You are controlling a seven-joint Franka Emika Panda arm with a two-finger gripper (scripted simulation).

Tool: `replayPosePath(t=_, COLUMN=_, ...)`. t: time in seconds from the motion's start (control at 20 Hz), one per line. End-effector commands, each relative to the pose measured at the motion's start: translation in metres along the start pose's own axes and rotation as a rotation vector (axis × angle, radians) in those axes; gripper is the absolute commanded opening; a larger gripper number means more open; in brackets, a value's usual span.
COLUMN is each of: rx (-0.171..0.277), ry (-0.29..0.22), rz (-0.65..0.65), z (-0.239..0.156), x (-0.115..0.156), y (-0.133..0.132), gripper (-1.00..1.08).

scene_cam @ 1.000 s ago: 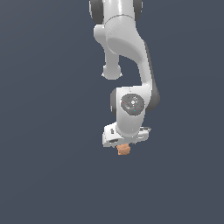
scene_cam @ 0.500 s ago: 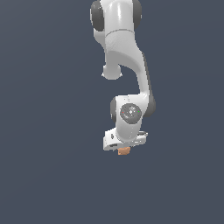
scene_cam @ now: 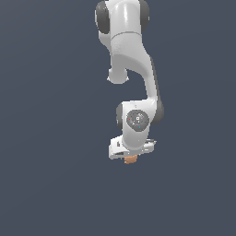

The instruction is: Pick up the object and move it to a goal position.

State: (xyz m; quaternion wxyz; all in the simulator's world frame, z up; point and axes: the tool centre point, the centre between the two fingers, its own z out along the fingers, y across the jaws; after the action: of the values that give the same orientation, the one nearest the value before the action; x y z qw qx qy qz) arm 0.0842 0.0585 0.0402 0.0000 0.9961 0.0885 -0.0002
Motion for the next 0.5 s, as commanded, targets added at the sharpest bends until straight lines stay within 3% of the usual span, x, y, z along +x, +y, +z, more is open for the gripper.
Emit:
replayPosePath(t=0.0, rx=0.0, ry=0.0, rz=0.0, z=-0.0002, x=0.0001, y=0.0, gripper=-1.0)
replayPosePath(t=0.45, rx=0.0, ry=0.0, rz=0.0, z=-0.0073, x=-0.0038, y=0.0047, gripper=-1.0)
